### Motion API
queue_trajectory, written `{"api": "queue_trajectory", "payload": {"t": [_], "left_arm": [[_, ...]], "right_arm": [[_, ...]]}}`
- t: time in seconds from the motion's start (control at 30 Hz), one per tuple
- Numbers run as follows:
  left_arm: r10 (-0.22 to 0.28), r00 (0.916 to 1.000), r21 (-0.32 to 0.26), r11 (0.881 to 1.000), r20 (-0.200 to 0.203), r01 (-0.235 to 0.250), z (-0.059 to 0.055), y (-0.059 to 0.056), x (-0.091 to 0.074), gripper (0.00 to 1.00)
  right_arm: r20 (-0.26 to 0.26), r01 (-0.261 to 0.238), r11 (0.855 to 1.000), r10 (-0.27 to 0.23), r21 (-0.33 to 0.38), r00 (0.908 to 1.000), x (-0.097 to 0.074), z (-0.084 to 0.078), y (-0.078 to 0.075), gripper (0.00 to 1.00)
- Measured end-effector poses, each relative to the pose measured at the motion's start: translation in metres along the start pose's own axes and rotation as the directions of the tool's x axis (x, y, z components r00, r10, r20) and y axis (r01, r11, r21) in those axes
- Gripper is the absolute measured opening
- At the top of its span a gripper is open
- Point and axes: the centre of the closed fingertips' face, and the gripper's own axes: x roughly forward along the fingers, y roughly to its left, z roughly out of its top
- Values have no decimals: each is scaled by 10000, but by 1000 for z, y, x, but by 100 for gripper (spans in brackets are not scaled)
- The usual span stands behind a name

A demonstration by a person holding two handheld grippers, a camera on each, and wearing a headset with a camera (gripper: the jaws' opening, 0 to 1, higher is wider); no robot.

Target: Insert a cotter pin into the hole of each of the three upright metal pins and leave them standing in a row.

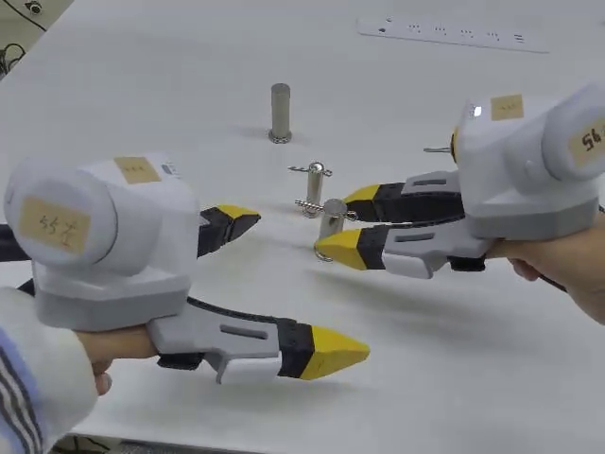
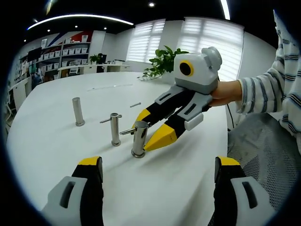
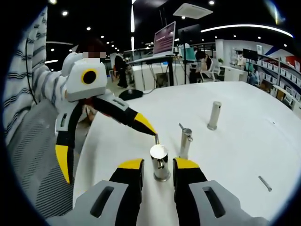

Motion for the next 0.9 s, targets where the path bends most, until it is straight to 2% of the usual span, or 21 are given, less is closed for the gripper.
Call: {"api": "queue_trajectory", "payload": {"t": [0.23,0.4,0.57,0.7,0.77,0.9], "left_arm": [[234,9997,-118,9997,-115,-236,-3,5,-8,99],[246,9994,187,9995,-254,-242,-4,3,-11,98],[264,9995,44,9996,-152,-263,0,3,-12,97],[362,9993,261,9990,-83,-359,5,2,-16,97],[352,9994,168,9992,26,-353,8,2,-17,97],[370,9993,168,9992,9,-370,9,3,-18,97]], "right_arm": [[-62,-137,9998,136,-140,9999,5,-4,1,24],[-98,-36,9998,34,-174,9999,7,-6,-1,19],[-82,6,10000,-6,-85,10000,7,-6,-3,16],[-130,-54,9999,52,-138,9999,7,-6,-3,16],[-280,-352,9984,340,-434,9990,7,-7,-1,15],[-374,-386,9951,353,-906,9987,7,-6,-2,14]]}}
